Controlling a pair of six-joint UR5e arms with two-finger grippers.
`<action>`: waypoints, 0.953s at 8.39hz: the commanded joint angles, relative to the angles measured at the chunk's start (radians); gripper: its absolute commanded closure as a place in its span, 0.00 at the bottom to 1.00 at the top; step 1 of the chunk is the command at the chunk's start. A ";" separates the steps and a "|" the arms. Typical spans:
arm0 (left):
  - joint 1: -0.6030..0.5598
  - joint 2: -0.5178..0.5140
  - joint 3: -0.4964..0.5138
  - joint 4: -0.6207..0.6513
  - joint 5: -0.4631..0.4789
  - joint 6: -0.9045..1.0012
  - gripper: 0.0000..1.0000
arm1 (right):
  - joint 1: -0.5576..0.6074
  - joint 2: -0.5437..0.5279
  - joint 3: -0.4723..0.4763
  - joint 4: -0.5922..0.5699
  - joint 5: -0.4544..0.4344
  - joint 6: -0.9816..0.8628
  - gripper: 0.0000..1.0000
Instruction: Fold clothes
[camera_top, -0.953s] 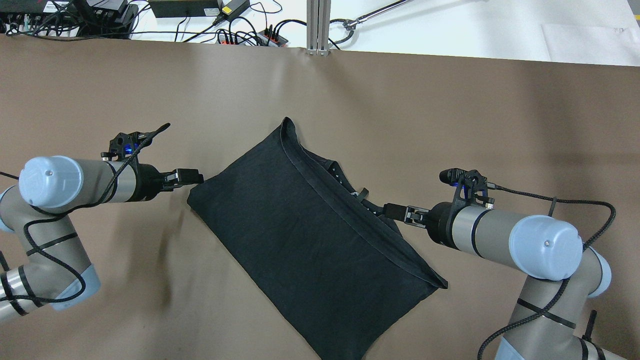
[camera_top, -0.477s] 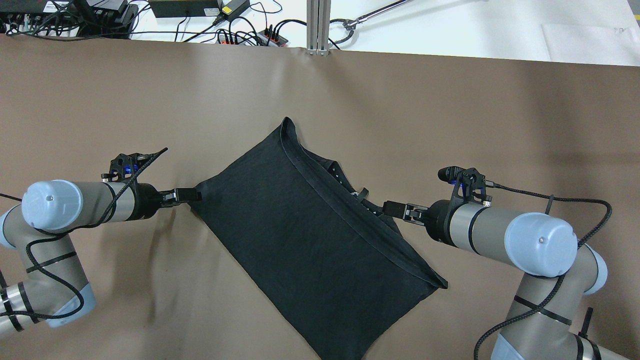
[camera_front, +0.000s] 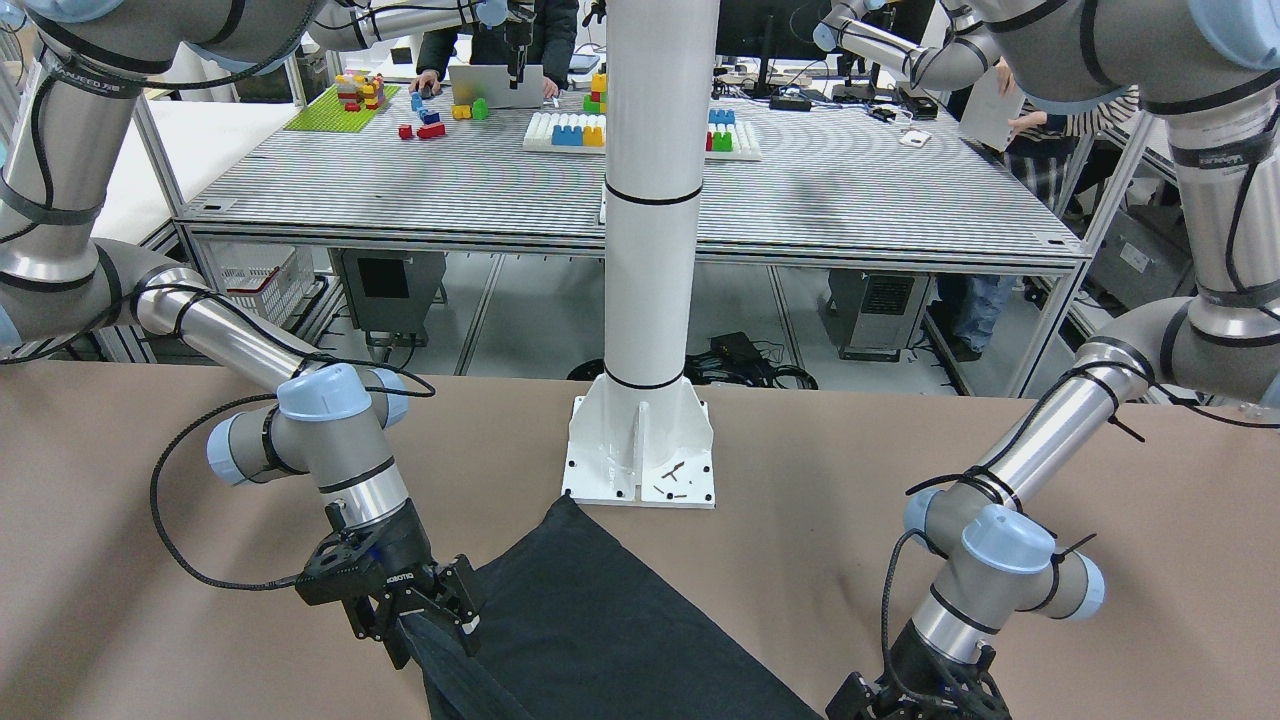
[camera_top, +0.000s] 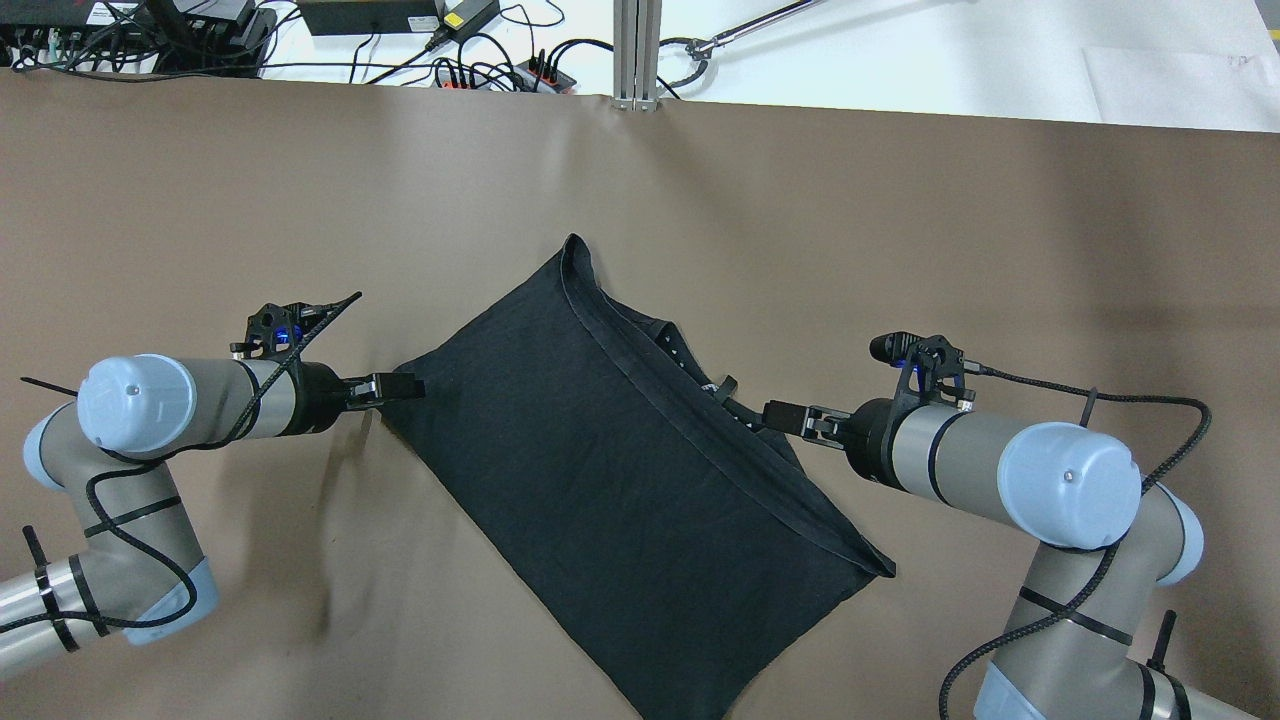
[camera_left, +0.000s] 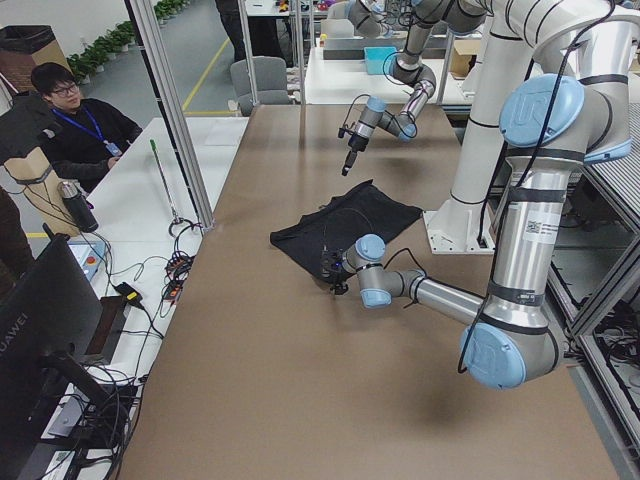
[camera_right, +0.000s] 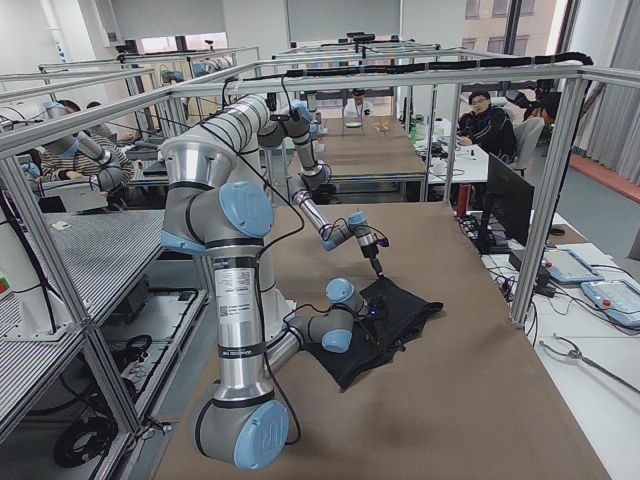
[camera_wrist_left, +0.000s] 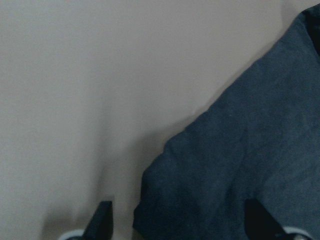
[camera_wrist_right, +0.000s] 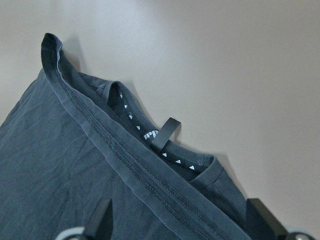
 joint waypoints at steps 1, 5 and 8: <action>0.001 -0.021 0.029 0.001 0.000 0.003 0.07 | 0.001 0.000 0.000 0.000 0.001 0.000 0.06; -0.002 -0.021 0.011 0.000 -0.003 -0.001 0.92 | 0.001 0.000 -0.002 0.000 -0.001 0.000 0.06; -0.004 -0.016 -0.032 0.021 -0.040 -0.003 1.00 | 0.002 0.000 0.000 0.000 -0.001 0.000 0.06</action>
